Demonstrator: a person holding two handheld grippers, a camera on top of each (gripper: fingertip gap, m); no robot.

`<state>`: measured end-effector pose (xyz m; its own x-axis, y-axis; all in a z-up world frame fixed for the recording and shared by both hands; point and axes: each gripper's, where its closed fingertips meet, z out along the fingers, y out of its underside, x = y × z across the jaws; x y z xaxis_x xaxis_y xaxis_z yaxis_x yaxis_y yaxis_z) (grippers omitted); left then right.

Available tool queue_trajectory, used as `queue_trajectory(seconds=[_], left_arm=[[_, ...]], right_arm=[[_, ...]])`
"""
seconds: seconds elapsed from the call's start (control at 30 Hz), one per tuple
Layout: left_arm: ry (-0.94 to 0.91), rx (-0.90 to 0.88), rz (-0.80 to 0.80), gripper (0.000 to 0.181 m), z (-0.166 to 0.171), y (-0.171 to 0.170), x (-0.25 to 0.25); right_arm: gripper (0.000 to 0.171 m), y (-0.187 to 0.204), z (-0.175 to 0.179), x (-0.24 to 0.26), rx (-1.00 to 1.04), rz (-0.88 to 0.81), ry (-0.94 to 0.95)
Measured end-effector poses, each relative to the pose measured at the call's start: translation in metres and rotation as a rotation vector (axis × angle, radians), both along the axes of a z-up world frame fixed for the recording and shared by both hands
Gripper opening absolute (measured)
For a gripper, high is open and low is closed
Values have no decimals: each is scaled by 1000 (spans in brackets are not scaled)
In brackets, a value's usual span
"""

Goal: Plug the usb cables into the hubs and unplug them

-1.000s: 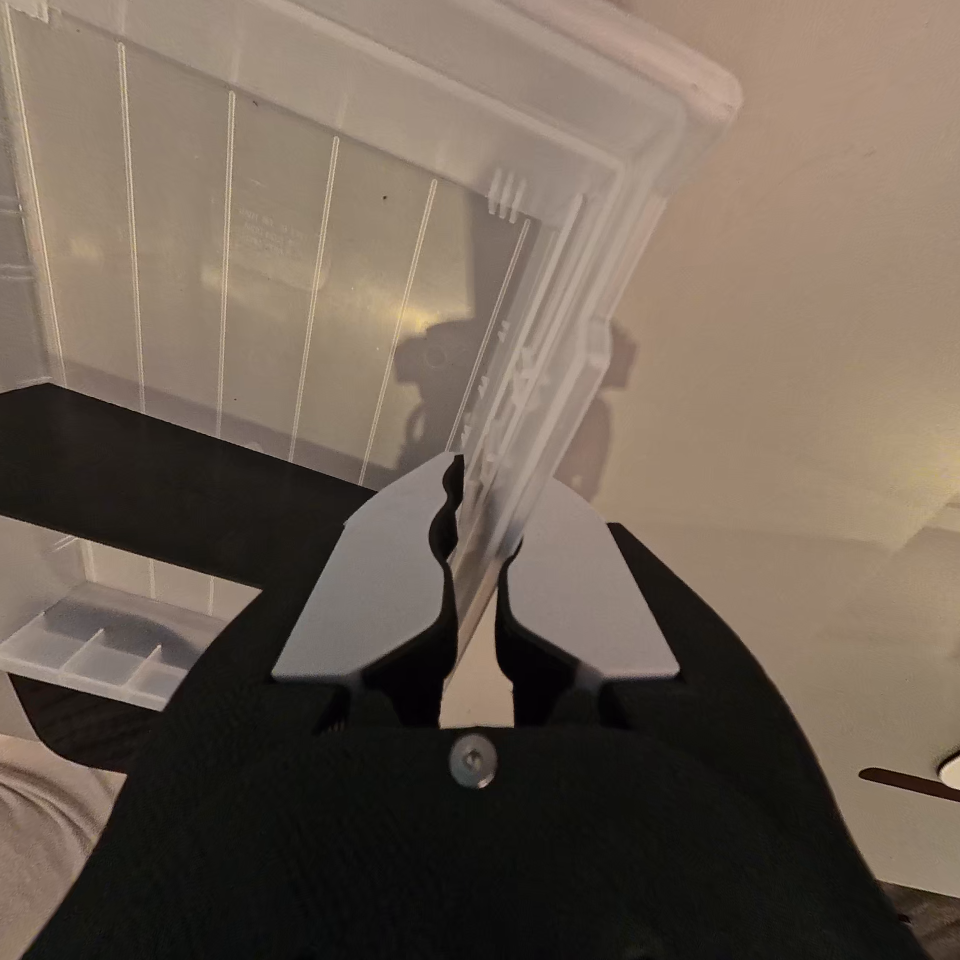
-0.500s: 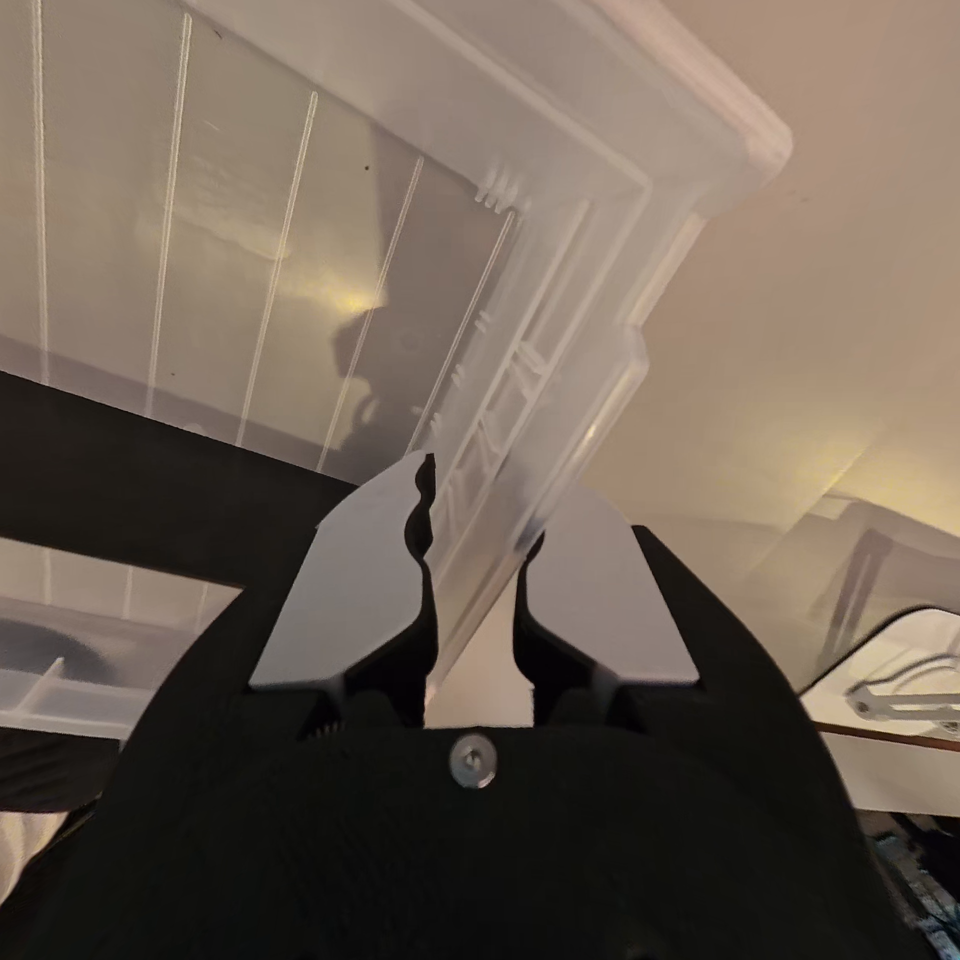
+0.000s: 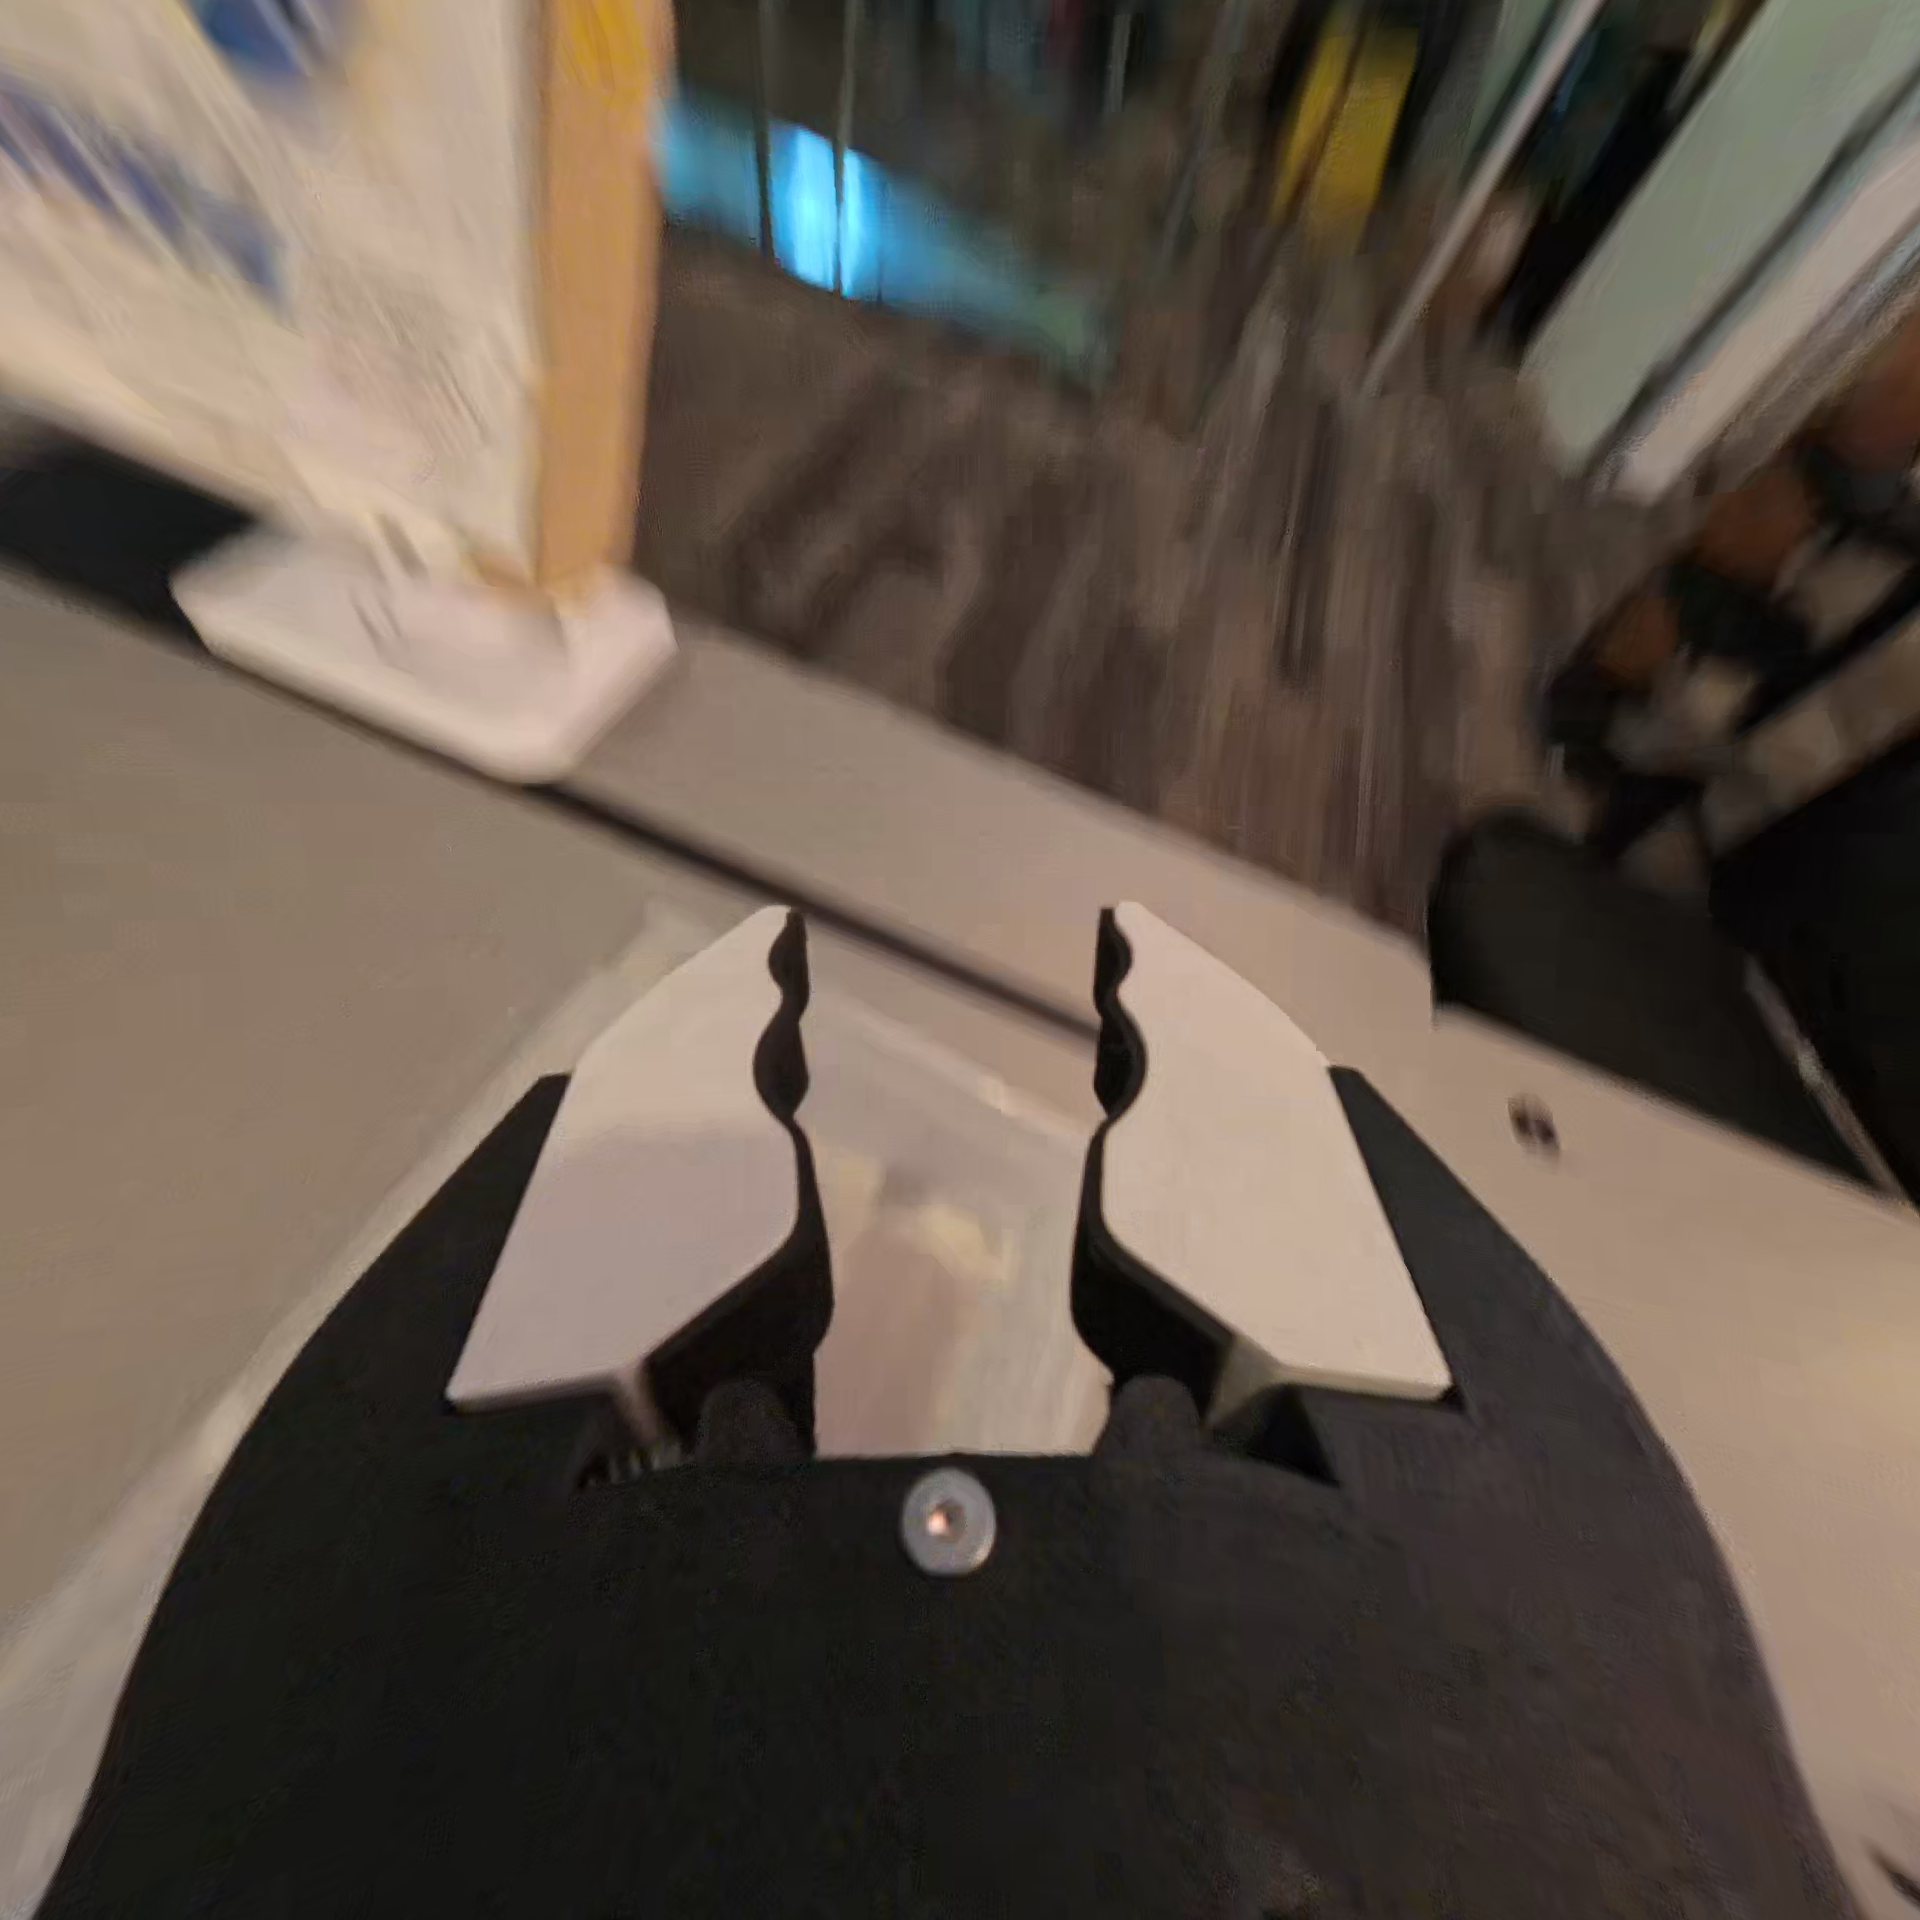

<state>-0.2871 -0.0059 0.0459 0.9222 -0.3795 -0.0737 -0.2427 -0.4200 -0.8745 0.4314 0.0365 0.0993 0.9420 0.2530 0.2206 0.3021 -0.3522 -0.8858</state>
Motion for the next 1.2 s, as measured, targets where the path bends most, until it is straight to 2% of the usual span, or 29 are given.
queue_trajectory(seconds=[0.03,0.13,0.23,0.37,0.43,0.57,0.73,0.97,1.2], left_arm=[[-45,-1,-24,54,2,6,11],[-126,-88,-40,55,-7,24,36],[-182,-227,1,51,-28,43,52],[-402,-396,27,42,-48,64,76],[-478,-461,57,39,-61,77,82],[-344,-560,166,40,-93,97,67],[-238,-632,268,40,-108,106,51],[-177,-791,320,36,-135,108,50],[-217,-872,321,35,-146,104,55]], right_arm=[[56,-5,28,-18,144,26,57],[59,-34,91,-73,505,135,186],[52,-52,115,-117,661,199,127],[53,-47,91,-157,607,260,62],[48,-41,81,-171,646,320,47],[50,-24,56,-170,514,319,-6],[50,-26,56,-158,498,323,47],[50,-21,51,-141,462,271,73],[50,-19,48,-150,456,280,30]])
